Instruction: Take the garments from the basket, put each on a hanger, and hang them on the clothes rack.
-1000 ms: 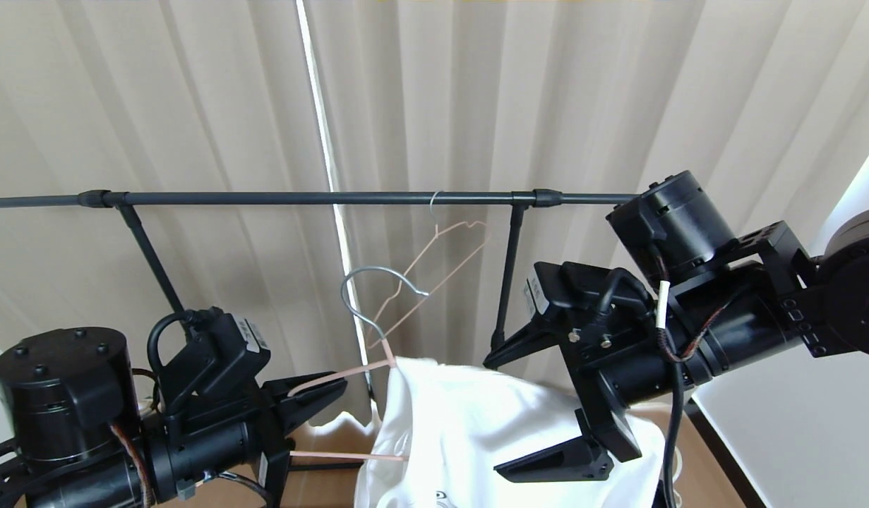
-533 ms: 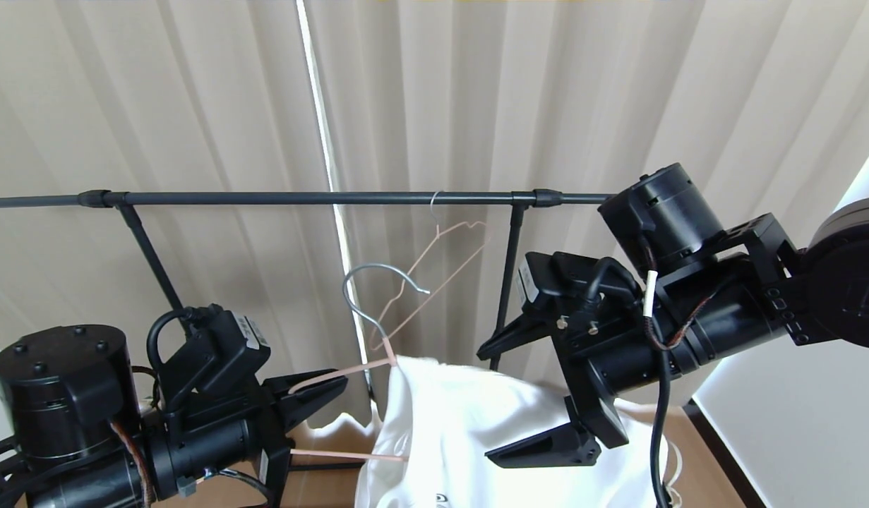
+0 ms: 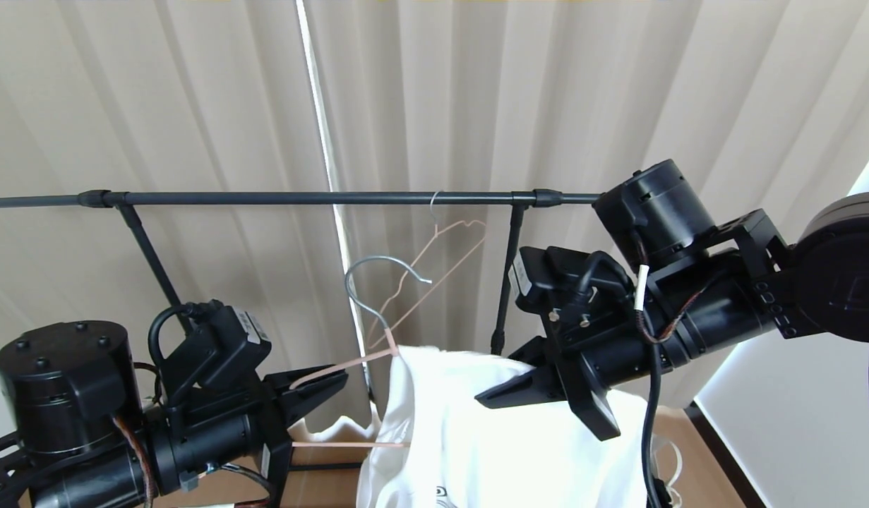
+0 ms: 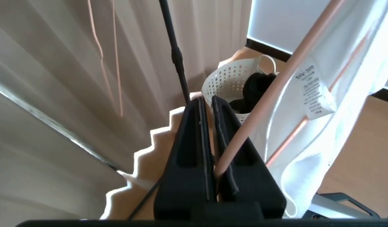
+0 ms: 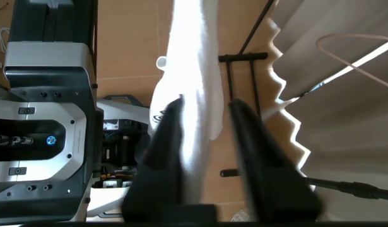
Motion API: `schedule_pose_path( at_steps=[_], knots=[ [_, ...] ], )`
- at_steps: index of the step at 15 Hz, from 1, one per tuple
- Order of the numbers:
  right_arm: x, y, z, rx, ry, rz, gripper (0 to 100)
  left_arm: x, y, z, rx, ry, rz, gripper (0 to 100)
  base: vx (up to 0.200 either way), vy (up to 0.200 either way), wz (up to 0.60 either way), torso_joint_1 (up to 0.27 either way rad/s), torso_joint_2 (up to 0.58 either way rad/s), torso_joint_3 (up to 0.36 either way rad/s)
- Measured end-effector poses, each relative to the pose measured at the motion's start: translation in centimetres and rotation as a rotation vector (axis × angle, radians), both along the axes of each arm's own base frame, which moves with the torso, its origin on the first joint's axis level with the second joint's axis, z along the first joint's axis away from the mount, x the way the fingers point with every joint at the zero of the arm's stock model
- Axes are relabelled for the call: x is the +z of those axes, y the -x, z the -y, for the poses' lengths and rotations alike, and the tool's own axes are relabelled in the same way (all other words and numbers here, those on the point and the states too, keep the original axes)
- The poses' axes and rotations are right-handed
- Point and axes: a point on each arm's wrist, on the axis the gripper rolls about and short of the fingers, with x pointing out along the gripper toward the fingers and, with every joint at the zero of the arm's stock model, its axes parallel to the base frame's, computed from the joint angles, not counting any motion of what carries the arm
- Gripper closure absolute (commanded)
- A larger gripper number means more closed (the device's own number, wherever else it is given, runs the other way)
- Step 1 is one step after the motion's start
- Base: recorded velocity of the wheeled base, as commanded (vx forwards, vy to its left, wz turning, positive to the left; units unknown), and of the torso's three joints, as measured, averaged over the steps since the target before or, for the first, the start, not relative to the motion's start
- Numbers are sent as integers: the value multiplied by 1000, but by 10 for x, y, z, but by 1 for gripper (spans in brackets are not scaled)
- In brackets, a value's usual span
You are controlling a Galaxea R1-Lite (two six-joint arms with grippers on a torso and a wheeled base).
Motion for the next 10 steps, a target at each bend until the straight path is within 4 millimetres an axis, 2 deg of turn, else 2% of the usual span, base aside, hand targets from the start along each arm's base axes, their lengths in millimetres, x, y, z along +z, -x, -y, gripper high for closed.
schedule_pose_path(
  at_steps=[10],
  knots=[
    [3,-3,-2,-16,-11,-6,100,-1,0,-1,10,11,-16,100,0,0,0,0,0,0]
  ],
)
